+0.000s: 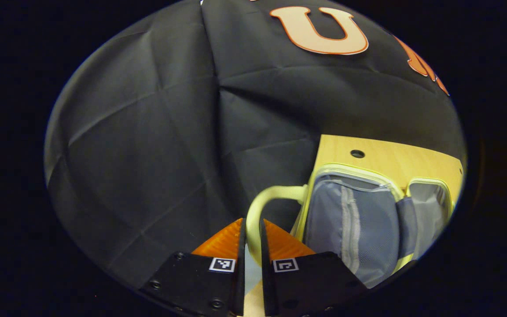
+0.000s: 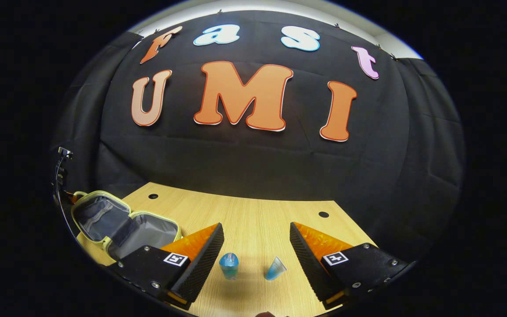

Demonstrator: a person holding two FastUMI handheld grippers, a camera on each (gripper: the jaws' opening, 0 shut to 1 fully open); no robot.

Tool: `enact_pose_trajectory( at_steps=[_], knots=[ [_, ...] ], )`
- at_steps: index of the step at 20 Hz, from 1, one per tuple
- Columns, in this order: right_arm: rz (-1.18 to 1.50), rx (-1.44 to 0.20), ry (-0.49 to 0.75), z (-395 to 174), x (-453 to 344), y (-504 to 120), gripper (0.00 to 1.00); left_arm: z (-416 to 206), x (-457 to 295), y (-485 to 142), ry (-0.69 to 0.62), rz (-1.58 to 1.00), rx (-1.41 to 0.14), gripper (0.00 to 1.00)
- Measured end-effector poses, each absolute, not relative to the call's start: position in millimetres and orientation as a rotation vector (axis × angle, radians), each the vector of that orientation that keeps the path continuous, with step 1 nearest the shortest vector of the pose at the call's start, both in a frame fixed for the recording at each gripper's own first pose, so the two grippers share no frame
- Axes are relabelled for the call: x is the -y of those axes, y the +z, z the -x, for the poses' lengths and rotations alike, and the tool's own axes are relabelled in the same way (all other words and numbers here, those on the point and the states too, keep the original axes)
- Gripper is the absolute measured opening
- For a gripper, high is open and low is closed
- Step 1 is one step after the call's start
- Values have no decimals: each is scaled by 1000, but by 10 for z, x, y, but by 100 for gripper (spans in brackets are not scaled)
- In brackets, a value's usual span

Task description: First open the suitcase, pack the skin care products into it, and then close the suitcase.

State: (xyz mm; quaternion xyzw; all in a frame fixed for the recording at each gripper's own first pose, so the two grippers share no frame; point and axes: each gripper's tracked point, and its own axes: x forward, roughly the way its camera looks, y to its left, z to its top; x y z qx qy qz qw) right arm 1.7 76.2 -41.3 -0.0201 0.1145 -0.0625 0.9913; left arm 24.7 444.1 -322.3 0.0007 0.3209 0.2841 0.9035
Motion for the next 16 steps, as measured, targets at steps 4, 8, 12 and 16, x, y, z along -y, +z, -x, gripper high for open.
enact_pose_trajectory(
  at_steps=[4, 8, 12, 16],
  knots=[
    [35, -226, -135, -14, -707, -413, 95, -324, -4346, -2950, 565, -32, -591, 19],
    [26, -224, -134, -11, -652, -434, 95, -467, -3953, -2429, 497, -60, -488, 53],
    [11, -220, -124, -2, -586, -489, 95, -556, -3457, -2151, 430, -92, -406, 88],
    [9, -215, -112, -16, -455, -513, 95, -695, -2795, -1944, 354, -78, -351, 98]
  ],
)
